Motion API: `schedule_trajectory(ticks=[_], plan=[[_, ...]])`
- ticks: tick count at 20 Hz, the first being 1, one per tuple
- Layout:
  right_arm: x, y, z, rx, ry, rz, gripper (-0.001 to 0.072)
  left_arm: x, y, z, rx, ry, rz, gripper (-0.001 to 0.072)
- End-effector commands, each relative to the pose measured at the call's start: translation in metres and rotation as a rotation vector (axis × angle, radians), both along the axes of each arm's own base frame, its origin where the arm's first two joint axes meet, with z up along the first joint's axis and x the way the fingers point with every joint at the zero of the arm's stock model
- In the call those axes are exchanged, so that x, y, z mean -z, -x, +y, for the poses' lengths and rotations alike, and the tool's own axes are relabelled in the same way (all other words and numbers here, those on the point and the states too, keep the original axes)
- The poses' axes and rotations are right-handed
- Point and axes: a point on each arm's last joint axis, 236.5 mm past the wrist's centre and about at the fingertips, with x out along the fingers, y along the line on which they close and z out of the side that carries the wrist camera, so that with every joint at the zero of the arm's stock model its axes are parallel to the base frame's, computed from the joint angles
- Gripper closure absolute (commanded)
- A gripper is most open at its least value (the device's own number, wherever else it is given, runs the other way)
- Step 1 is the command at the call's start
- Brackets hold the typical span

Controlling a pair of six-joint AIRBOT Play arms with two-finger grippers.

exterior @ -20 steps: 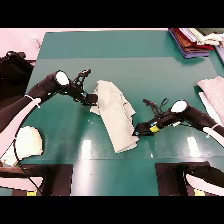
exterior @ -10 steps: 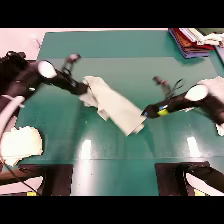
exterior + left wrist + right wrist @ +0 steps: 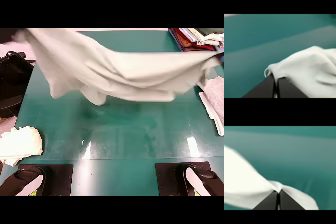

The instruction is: Fold the shirts.

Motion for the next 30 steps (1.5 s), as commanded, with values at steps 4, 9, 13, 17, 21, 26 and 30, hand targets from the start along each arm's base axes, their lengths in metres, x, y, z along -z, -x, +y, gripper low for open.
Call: schedule_trajectory(ticks=[4, 9, 13, 17, 21, 26, 30], plan=[[-0.062, 0.030, -0.032, 0.118, 0.085, -0.079, 0.0699, -0.105, 0.098, 0.020, -0.011, 0.029, -0.282, 0.0680], [-0.004, -0.027, -0.020, 0.009, -0.001, 0.142, 0.0699, -0.011, 0.052, 0.003, 0.044, -0.074, 0.087, 0.0680], [0.129, -0.079, -0.008, -0.039, -0.026, 0.517, 0.0699, 0.111, -0.010, -0.008, 0.093, -0.190, 0.488, 0.0679], [0.217, -0.116, 0.001, -0.060, -0.042, 0.705, 0.0698, 0.243, -0.078, -0.018, 0.120, -0.241, 0.716, 0.0679], [0.222, -0.158, -0.004, -0.024, -0.067, 0.680, 0.0296, 0.312, -0.149, -0.015, 0.047, -0.253, 0.703, 0.0475], [0.186, -0.154, -0.024, -0.020, -0.045, 0.641, 0.0301, 0.300, -0.178, 0.033, -0.115, -0.140, 0.660, 0.0092], [0.173, -0.136, -0.031, -0.025, -0.031, 0.651, 0.0301, 0.316, -0.156, 0.068, -0.122, 0.074, 0.821, 0.0091]])
